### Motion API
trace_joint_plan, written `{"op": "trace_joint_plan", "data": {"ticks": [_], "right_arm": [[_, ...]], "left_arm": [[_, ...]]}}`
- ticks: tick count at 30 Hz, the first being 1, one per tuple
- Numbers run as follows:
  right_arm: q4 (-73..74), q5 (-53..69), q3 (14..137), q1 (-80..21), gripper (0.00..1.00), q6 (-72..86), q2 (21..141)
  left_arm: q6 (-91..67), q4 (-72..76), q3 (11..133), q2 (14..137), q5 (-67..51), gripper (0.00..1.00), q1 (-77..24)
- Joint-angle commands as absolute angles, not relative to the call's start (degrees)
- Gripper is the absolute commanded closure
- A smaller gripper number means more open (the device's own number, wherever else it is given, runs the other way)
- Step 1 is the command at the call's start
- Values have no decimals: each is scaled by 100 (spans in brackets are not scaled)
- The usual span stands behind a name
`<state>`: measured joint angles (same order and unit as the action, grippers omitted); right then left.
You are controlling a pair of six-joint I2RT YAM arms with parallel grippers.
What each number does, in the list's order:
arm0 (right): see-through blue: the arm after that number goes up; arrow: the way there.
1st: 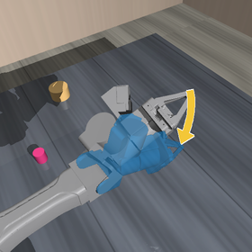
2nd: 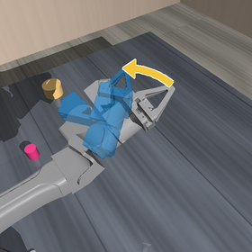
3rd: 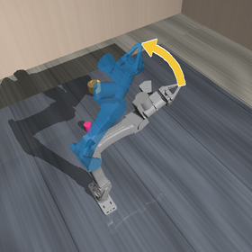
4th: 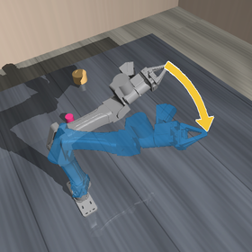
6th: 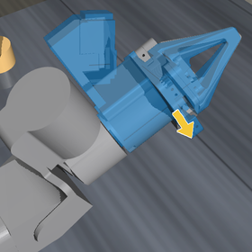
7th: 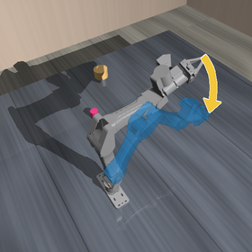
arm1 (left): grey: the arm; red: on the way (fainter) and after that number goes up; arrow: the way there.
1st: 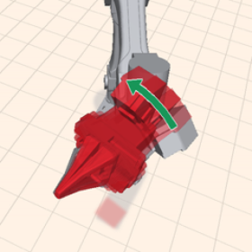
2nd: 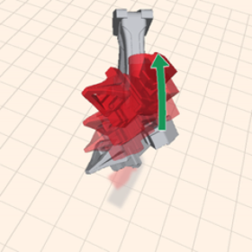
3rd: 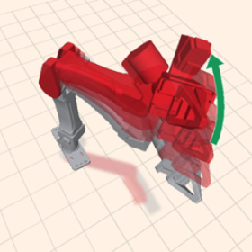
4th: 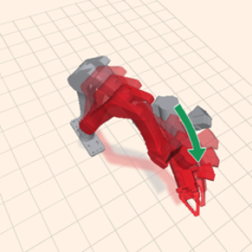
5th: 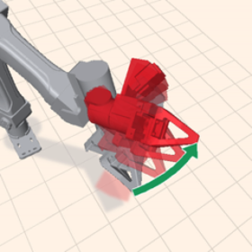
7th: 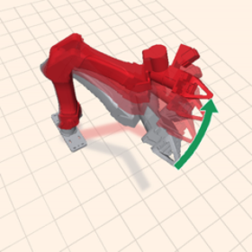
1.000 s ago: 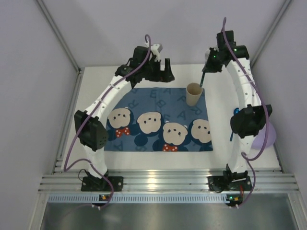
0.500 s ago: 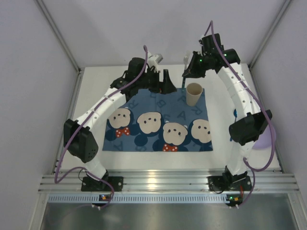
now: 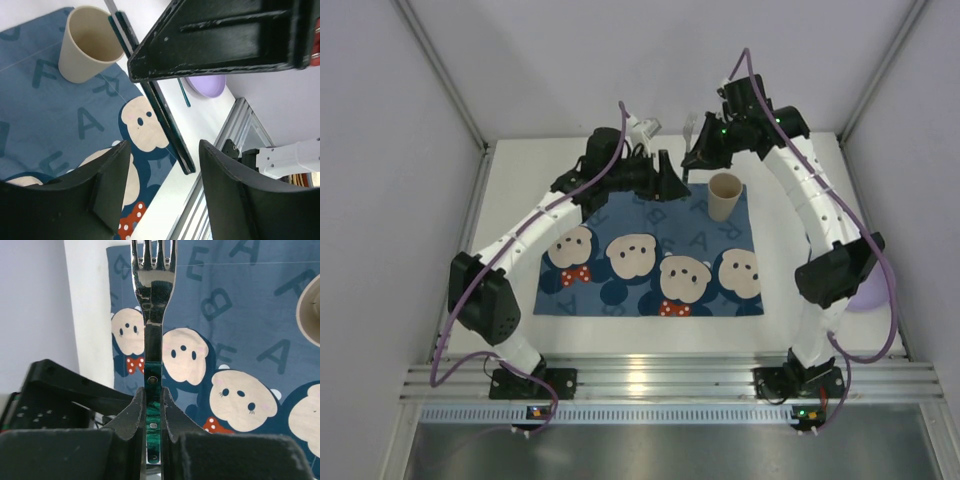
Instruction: Set the dinner table for one person
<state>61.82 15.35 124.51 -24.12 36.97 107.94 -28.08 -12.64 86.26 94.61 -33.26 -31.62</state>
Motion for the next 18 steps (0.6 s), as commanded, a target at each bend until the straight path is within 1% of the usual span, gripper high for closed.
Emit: {"op": "trace_joint_plan", "data": {"ticks": [1, 5, 6, 7, 8, 10, 12, 17, 18], "right_arm": [[5862, 1854, 12708, -2496, 100, 3998, 10450], [5862, 2030, 12832, -2540, 100, 4069, 10485], [5871, 2056, 12823, -2557, 100, 4061, 10494], [5880, 2065, 12788, -2601, 100, 4061, 10494], [5889, 2083, 12779, -2619, 100, 4052, 10494], [5897, 2109, 12744, -2689, 100, 4043, 10503], [5889, 2136, 12727, -2742, 100, 4043, 10529], [5862, 2373, 12858, -2874, 100, 3982, 10687], [5862, 2417, 12911, -2865, 98, 3955, 10757]], "left_arm": [[-2883, -800, 8447, 9229, -3428, 39, -3199], [-2865, -686, 8367, 9246, -3296, 63, -3208], [-2883, -651, 8367, 9263, -3296, 73, -3208], [-2909, -650, 8402, 9272, -3261, 81, -3208], [-2961, -633, 8420, 9299, -3243, 91, -3208], [-3014, -598, 8464, 9325, -3217, 93, -3199], [-3023, -606, 8464, 9343, -3182, 100, -3208], [-3041, -641, 8192, 9124, -3112, 100, -3199], [-3067, -650, 8096, 9053, -3103, 100, -3147]]}}
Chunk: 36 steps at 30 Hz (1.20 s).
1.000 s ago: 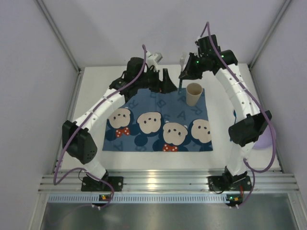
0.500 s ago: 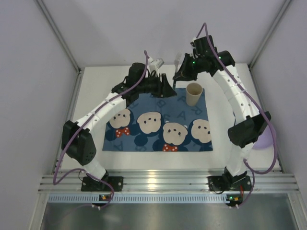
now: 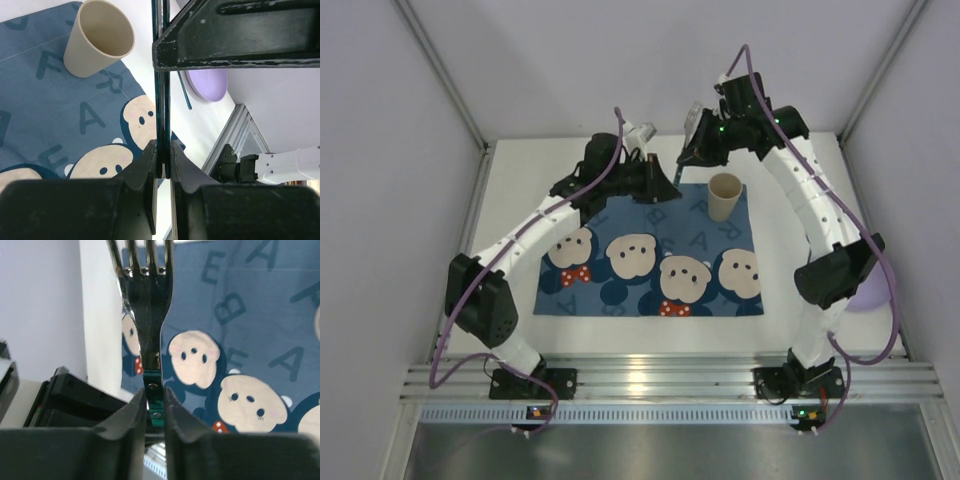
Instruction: Set the dinner table for one person
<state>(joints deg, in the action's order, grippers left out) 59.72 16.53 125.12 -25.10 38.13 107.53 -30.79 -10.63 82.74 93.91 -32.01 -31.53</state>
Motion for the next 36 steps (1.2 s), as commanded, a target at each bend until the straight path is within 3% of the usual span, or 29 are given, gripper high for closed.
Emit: {"op": "trace_joint_plan", "data": {"ticks": [1, 3, 7, 13, 16, 24, 29, 36], "right_arm": [[5880, 2487, 13068, -2848, 78, 3894, 10793], [5889, 2557, 13227, -2752, 54, 3806, 10872], [5819, 2890, 13359, -2401, 43, 3753, 10828], [5950, 3208, 13202, -1812, 42, 3508, 10679], [5950, 3261, 12833, -1635, 43, 3402, 10573], [6047, 3384, 12639, -1503, 46, 3156, 10547], [6021, 3419, 12270, -1398, 48, 3032, 10363], [6038, 3472, 11919, -1143, 50, 2865, 10222]], "left_arm": [[-3146, -650, 7808, 8957, -3094, 100, -3103], [-3190, -668, 7437, 8588, -3059, 100, -2911], [-3260, -834, 5973, 7571, -3260, 100, -2252], [-3515, -721, 4134, 6505, -4033, 100, -924], [-3665, -370, 3666, 6783, -4797, 100, -511], [-3455, -421, 3620, 7611, -5168, 100, 236], [-2611, -1518, 4025, 8252, -5387, 100, 781], [-2339, -2222, 4437, 9015, -5002, 100, 817]]}}
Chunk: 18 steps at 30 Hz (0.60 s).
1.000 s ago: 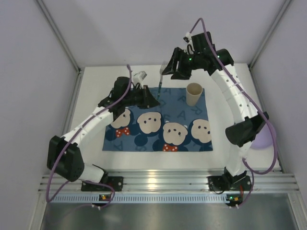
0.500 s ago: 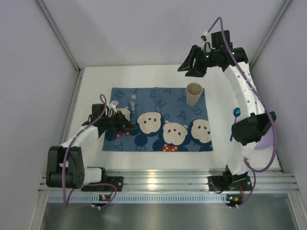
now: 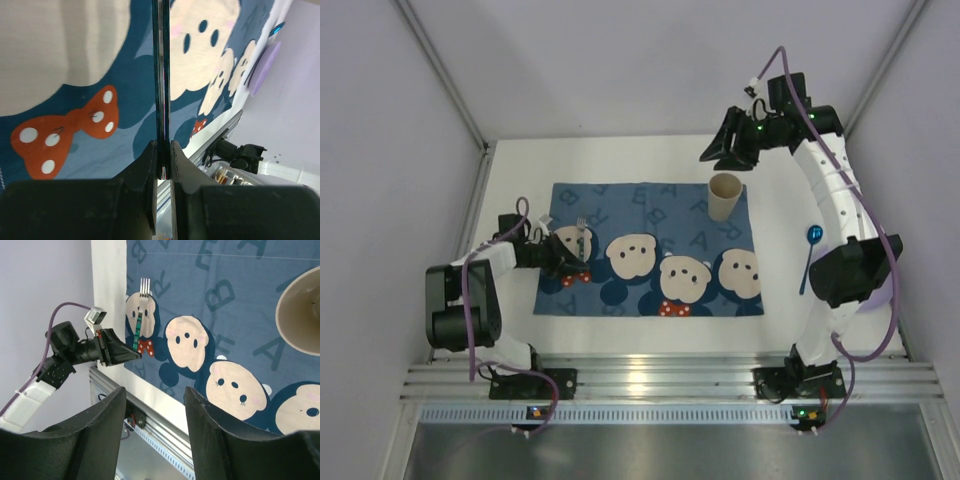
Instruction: Set the dinner table for one person
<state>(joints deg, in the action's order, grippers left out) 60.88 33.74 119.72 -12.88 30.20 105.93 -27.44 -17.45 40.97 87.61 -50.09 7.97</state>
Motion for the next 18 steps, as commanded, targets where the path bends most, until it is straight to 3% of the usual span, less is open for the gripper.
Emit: {"op": "trace_joint_plan", "data": {"ticks": [1, 7, 12, 14, 15, 18], "right_arm": [[6038, 3480, 11901, -1116, 50, 2848, 10222], [6029, 3472, 11874, -1072, 50, 2813, 10266], [6038, 3437, 11821, -1046, 50, 2778, 10266], [6055, 3419, 11795, -1020, 50, 2777, 10266], [6056, 3410, 11786, -1002, 51, 2769, 10257], [6056, 3366, 11769, -967, 50, 2777, 10248]], "left_arm": [[-2286, -2415, 4525, 9131, -4923, 100, 826], [-2013, -3497, 5027, 9352, -4396, 99, 861], [-1811, -4156, 5414, 9141, -4000, 65, 870], [-1863, -4394, 5475, 9027, -3929, 61, 879], [-1881, -4455, 5484, 8983, -3920, 51, 879], [-1890, -4710, 5537, 8833, -3754, 42, 870]]}}
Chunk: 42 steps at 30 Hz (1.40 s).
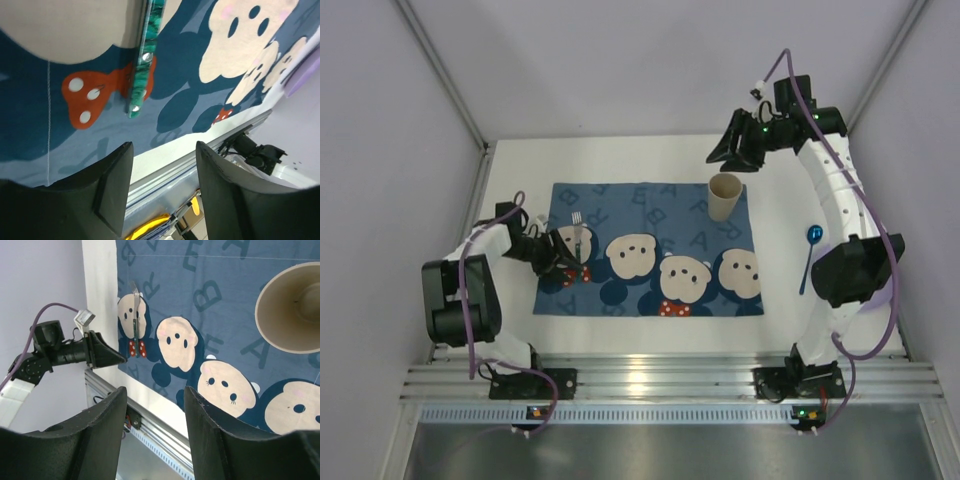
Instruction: Set the dinner table for one person
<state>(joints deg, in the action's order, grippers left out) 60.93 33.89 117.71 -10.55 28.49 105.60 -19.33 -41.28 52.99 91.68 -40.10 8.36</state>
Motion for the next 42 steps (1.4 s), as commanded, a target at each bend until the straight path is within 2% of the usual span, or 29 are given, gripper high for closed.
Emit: {"op": "trace_joint_plan", "data": {"ticks": [1, 5, 8, 10, 11, 15, 17, 22, 27, 35, 39, 40, 41, 42], "right_arm": [[6073, 3349, 11769, -958, 50, 2760, 10248], [6344, 2955, 11760, -818, 50, 2550, 10134], [6521, 2103, 11306, -634, 47, 2322, 9818], [6583, 1566, 10936, -545, 38, 2250, 9582], [6574, 1208, 10438, -475, 25, 2241, 9484], [5899, 836, 8713, -54, 6, 2513, 8764], [5618, 713, 7976, 437, 5, 2663, 8447], [5432, 274, 7322, 1063, 5, 2629, 8332], [5169, -412, 7198, 1081, 8, 2233, 8691], [5169, -1555, 7480, 1168, 11, 1873, 9272], [4940, -1591, 7400, 1204, 33, 1740, 9588], [4870, -1582, 7383, 1204, 40, 1740, 9641], [4826, -1608, 7348, 1204, 54, 1740, 9703], [4799, -1608, 7322, 1204, 61, 1740, 9808]], "left_arm": [[-1881, -4798, 5581, 8798, -3492, 41, 870], [-1907, -5369, 6001, 8684, -2885, 36, 870], [-1977, -5475, 6431, 8561, -2550, 35, 879], [-2047, -5458, 6626, 8491, -2418, 35, 861], [-2144, -5397, 6740, 8403, -2408, 35, 870], [-2311, -5072, 6733, 8192, -2400, 36, 791], [-2347, -4905, 6628, 8095, -2391, 36, 668], [-2312, -4659, 6337, 7998, -2355, 37, 352], [-2268, -4325, 6091, 8130, -2487, 38, 325], [-2092, -4307, 6407, 8437, -2593, 40, 290], [-2118, -4228, 6302, 8429, -2636, 40, 290], [-2118, -4219, 6284, 8446, -2637, 40, 290], [-2109, -4219, 6284, 8464, -2645, 40, 290], [-2101, -4236, 6293, 8455, -2628, 40, 290]]}}
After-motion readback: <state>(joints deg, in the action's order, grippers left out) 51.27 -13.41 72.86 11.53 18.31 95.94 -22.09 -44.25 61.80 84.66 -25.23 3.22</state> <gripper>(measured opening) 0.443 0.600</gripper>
